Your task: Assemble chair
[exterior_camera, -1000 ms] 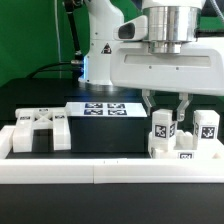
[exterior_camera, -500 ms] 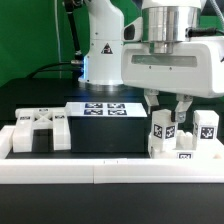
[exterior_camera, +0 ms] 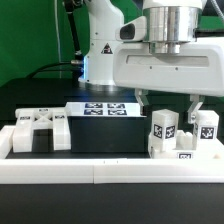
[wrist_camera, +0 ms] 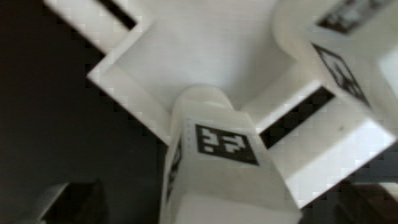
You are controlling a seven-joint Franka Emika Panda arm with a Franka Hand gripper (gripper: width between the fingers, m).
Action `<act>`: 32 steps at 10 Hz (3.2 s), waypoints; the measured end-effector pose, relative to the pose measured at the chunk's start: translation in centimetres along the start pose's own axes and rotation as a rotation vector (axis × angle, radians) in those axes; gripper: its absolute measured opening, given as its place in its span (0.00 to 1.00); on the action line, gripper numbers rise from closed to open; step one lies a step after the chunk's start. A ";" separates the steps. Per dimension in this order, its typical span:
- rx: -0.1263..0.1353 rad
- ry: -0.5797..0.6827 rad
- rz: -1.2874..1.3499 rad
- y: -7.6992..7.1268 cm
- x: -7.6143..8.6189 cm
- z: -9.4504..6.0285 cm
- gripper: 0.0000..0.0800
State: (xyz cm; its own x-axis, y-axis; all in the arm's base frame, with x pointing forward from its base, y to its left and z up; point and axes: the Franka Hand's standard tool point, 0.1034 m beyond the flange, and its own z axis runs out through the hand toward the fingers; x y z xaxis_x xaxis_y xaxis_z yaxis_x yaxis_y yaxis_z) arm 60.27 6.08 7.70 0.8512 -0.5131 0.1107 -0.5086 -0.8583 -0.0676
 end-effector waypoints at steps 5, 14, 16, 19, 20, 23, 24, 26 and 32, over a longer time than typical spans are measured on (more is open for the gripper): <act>0.000 0.002 -0.446 0.0 0.1 0.0 0.81; -0.017 0.000 -0.739 0.5 0.3 0.2 0.36; -0.016 0.001 -0.576 0.5 0.2 0.2 0.36; -0.020 0.005 -0.256 0.6 0.4 0.2 0.36; -0.026 0.007 -0.167 0.9 0.5 0.1 0.36; -0.060 0.001 0.073 2.0 0.6 0.1 0.37; -0.069 0.000 0.113 2.2 0.6 0.0 0.37; -0.079 -0.003 0.144 2.5 0.6 0.0 0.46; -0.045 0.025 0.057 2.1 -0.5 -1.4 0.80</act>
Offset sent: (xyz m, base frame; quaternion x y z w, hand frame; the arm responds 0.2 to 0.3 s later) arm 0.0009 0.0097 0.0007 0.0138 -0.0026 -0.2411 0.9704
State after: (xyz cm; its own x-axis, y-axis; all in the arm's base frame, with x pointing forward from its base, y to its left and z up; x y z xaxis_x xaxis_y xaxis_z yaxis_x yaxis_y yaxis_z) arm 58.56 4.53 8.93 0.8175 -0.5605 0.1326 -0.5620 -0.8266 -0.0294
